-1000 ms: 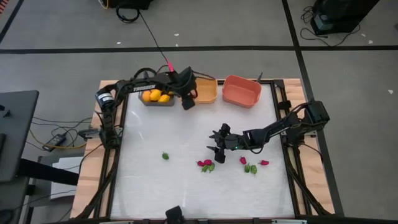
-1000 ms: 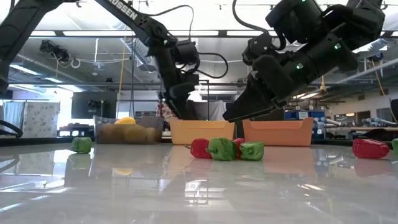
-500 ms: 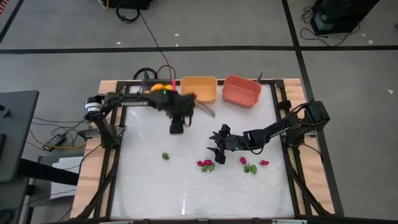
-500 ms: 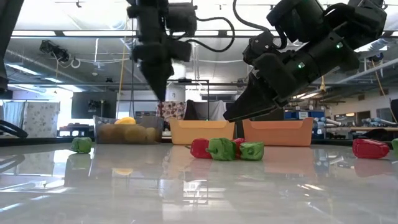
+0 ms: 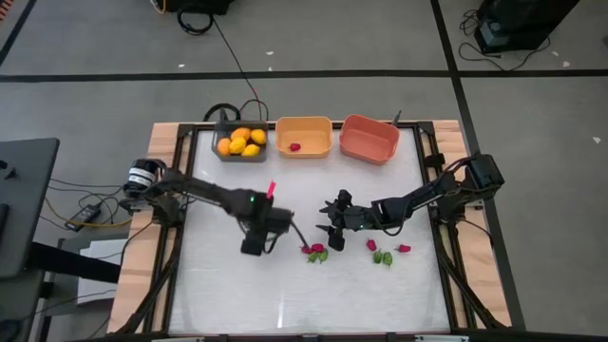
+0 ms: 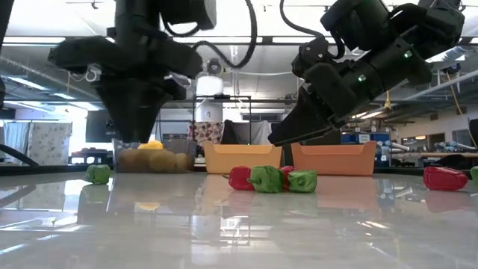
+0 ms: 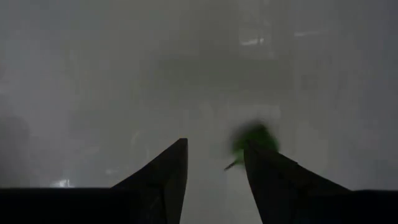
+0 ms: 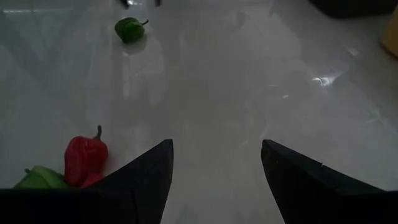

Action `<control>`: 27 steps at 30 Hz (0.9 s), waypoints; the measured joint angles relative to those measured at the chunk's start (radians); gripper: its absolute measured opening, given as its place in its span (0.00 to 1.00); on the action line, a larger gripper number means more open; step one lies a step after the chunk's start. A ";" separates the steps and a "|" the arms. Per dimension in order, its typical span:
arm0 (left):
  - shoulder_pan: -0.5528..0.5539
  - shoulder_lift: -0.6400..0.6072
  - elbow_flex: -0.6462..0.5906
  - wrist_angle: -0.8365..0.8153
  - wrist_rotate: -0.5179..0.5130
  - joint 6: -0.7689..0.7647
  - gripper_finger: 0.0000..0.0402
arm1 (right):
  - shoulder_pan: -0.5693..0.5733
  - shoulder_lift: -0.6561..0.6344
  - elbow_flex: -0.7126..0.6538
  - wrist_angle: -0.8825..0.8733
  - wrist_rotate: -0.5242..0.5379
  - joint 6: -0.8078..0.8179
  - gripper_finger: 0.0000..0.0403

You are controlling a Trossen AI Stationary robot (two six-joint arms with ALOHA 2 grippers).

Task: Sort produce into baskets
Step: Put the red chili pepper into the yellow bin

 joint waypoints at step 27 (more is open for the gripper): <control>-0.061 0.050 -0.213 0.993 0.079 0.092 0.41 | 0.002 -0.001 0.001 -0.057 0.015 -0.010 0.63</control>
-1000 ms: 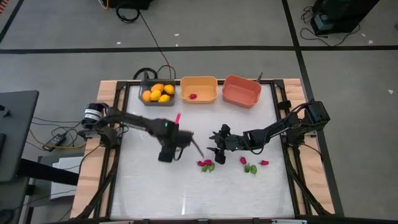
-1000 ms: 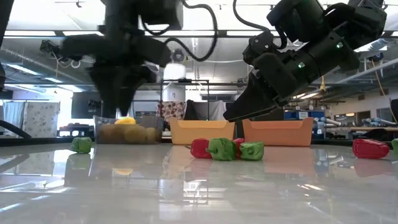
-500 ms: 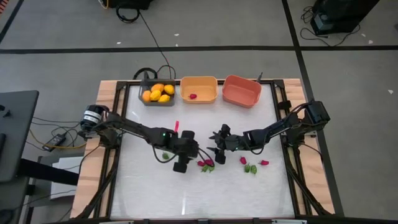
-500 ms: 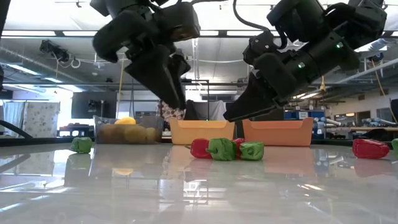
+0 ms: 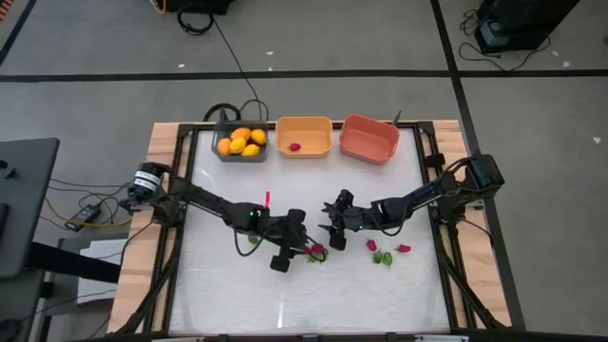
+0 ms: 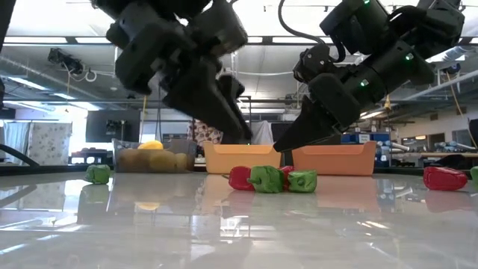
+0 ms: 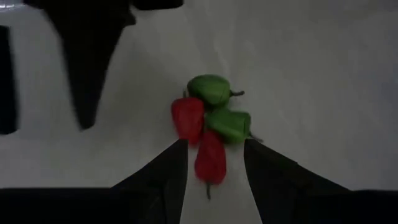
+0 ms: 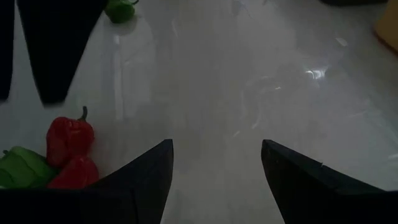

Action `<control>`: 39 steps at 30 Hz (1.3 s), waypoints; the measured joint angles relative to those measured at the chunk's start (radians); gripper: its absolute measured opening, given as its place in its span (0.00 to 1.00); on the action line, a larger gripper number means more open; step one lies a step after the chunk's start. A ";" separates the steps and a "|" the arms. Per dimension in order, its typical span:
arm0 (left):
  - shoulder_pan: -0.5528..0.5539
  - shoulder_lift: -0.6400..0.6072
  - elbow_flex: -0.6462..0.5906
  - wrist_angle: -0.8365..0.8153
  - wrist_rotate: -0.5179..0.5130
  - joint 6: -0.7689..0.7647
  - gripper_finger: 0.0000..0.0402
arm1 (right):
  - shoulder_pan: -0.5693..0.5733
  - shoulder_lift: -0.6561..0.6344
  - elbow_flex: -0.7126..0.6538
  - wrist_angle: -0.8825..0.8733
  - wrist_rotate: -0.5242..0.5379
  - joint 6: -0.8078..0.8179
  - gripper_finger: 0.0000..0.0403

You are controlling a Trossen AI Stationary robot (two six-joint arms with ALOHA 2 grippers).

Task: Sort produce into baskets
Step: Put the red chili pepper into the yellow bin

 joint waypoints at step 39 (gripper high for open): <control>0.171 -0.048 -0.003 -0.038 -0.103 -0.055 0.05 | 0.000 0.000 0.000 -0.013 -0.018 -0.025 0.63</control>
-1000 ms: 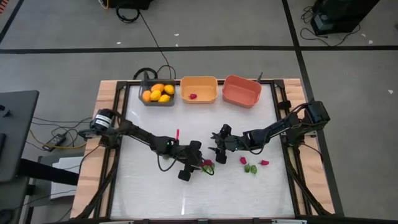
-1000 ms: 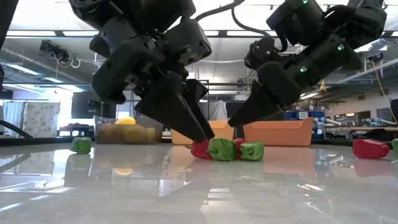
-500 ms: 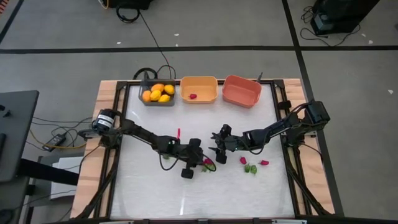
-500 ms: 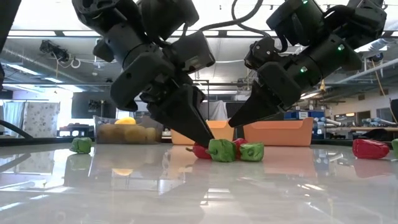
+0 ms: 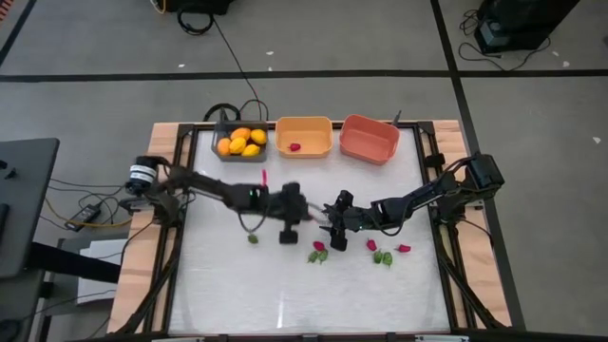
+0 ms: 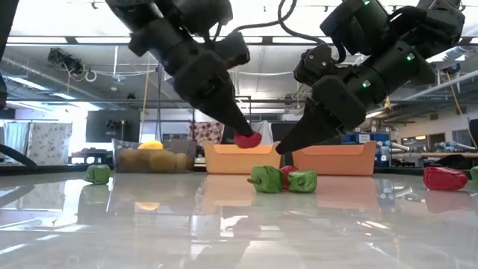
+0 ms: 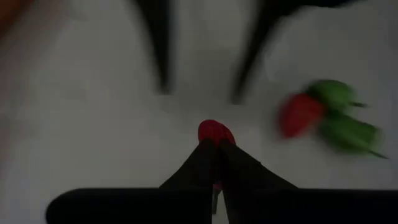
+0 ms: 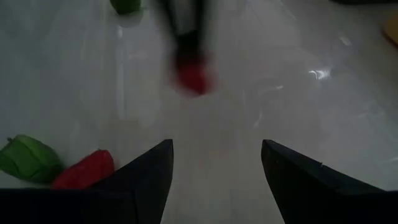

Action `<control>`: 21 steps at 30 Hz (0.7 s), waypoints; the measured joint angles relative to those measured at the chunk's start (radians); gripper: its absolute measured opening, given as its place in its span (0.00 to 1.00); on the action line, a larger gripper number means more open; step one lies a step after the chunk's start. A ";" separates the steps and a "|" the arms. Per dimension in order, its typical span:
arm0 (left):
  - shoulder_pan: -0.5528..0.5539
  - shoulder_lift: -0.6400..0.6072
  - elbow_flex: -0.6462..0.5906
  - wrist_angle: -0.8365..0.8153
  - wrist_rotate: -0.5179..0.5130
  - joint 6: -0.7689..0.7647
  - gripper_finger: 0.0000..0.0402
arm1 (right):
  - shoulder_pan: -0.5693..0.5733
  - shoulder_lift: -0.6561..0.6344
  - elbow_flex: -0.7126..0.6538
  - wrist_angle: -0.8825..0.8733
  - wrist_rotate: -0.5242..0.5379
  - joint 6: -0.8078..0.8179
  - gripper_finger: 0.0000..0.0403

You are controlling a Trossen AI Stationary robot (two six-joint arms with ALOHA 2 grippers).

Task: Sort produce into baskets
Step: Put the red chili pepper into the yellow bin

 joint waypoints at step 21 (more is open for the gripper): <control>0.491 -0.023 0.072 0.030 0.016 0.063 0.05 | -0.052 0.000 0.000 -0.030 0.061 -0.106 0.63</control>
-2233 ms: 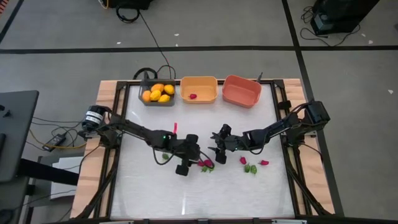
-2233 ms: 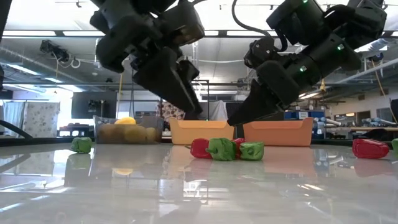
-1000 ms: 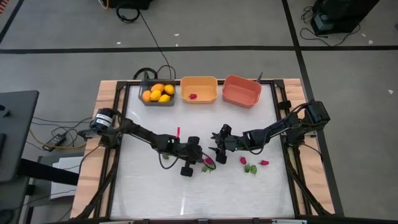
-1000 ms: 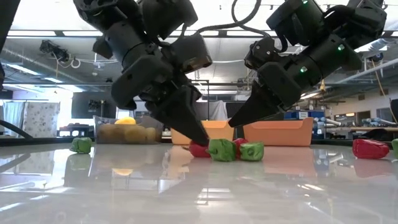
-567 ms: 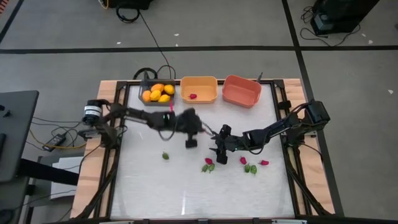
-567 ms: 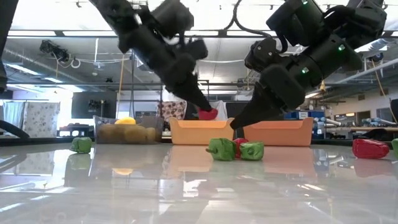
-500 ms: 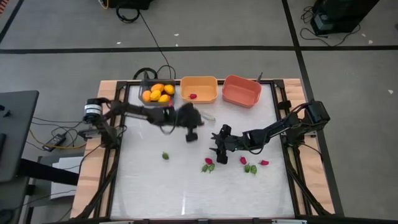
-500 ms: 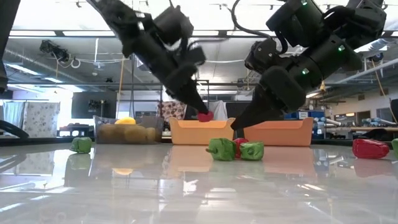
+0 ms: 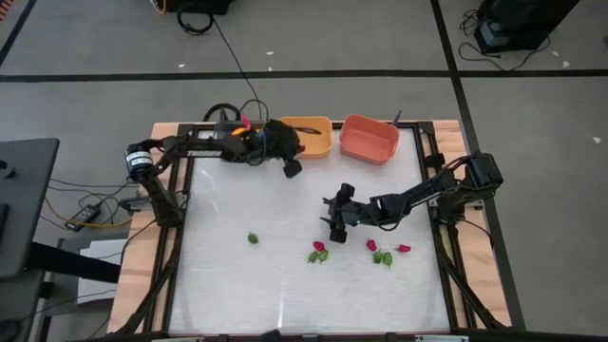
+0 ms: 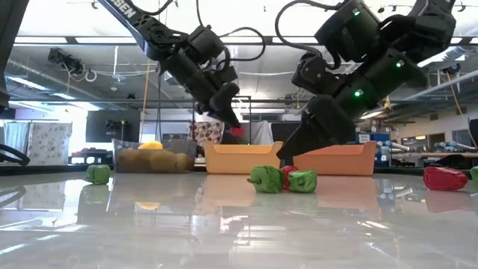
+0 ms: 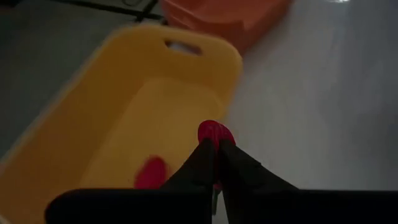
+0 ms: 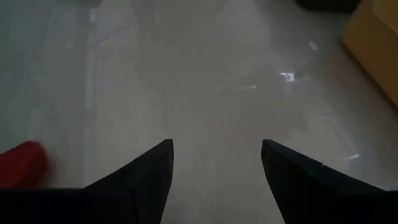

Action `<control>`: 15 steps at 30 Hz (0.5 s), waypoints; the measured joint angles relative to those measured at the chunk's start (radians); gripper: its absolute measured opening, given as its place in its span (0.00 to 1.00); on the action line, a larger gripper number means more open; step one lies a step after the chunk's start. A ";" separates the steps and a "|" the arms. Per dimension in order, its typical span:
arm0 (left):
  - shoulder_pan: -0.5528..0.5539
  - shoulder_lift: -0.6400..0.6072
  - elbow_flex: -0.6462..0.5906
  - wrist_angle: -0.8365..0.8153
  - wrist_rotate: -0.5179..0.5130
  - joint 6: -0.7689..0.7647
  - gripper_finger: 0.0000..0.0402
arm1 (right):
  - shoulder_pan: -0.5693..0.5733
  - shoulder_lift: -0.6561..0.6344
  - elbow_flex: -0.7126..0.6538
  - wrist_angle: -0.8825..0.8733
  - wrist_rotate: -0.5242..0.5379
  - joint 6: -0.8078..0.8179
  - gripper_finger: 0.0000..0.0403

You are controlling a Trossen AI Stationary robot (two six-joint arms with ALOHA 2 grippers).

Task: Sort produce into baskets
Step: Put the red chili pepper into the yellow bin

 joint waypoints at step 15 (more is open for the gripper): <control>0.129 0.000 0.066 0.010 0.035 -0.023 0.09 | -0.070 0.000 0.000 -0.015 0.010 0.000 0.63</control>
